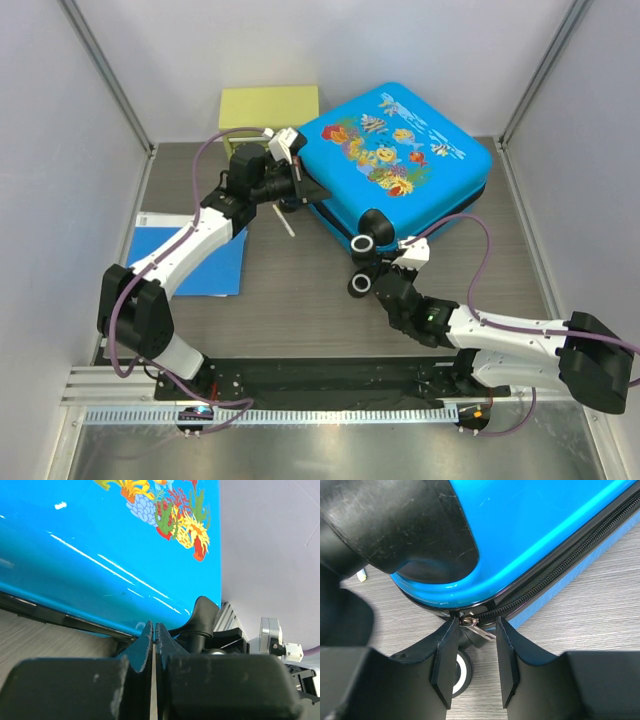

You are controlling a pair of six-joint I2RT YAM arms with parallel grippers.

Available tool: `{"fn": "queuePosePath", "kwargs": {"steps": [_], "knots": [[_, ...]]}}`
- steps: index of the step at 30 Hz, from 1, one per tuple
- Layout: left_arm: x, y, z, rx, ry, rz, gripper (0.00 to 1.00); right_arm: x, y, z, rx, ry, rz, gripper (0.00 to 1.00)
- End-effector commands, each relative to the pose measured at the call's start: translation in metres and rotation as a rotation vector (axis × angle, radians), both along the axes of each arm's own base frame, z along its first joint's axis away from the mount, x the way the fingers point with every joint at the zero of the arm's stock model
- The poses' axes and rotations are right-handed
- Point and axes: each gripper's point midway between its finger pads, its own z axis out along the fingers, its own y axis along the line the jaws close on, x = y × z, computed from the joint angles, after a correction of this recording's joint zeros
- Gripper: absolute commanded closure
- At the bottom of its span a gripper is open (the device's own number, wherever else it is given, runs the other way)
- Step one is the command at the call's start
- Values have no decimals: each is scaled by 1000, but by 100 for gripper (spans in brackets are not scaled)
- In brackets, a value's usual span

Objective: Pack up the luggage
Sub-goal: Zip the luggage at the center of the board.

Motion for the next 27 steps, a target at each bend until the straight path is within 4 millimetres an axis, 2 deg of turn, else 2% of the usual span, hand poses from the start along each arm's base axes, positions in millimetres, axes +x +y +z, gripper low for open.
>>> {"fn": "queuePosePath", "kwargs": {"steps": [1, 6, 8, 9, 10, 11, 12, 14, 15, 18, 23, 27], "knots": [[-1, -3, 32, -42, -113, -2, 100, 11, -30, 19, 11, -80, -154, 60], [-5, -3, 43, -47, -153, -21, 99, 11, -34, 18, 26, -80, -154, 62], [-7, -5, 44, -42, -160, -22, 88, 10, -34, 16, 32, -76, -153, 62], [-9, -6, 43, -33, -162, -22, 77, 10, -33, 16, 35, -74, -149, 62], [-11, -7, 44, -5, -196, -26, 72, 10, -33, 15, 40, -74, -149, 62], [-26, -16, 31, 56, -168, -59, 66, 10, -33, 15, 42, -73, -148, 62], [-23, -18, 34, 98, -201, -29, 58, 10, -33, 15, 47, -73, -147, 62], [-34, -32, 24, 145, -216, -64, 53, 10, -33, 15, 48, -73, -148, 62], [-36, -34, 20, 145, -200, -73, 46, 10, -33, 15, 51, -75, -148, 62], [-34, -40, 7, 150, -167, -89, 36, 10, -33, 14, 61, -75, -147, 61], [-45, -53, -1, 168, -170, -128, 30, 8, -34, 12, 72, -75, -146, 61], [-46, -55, -17, 254, -184, -116, 27, 9, -33, 12, 78, -76, -142, 61]]}}
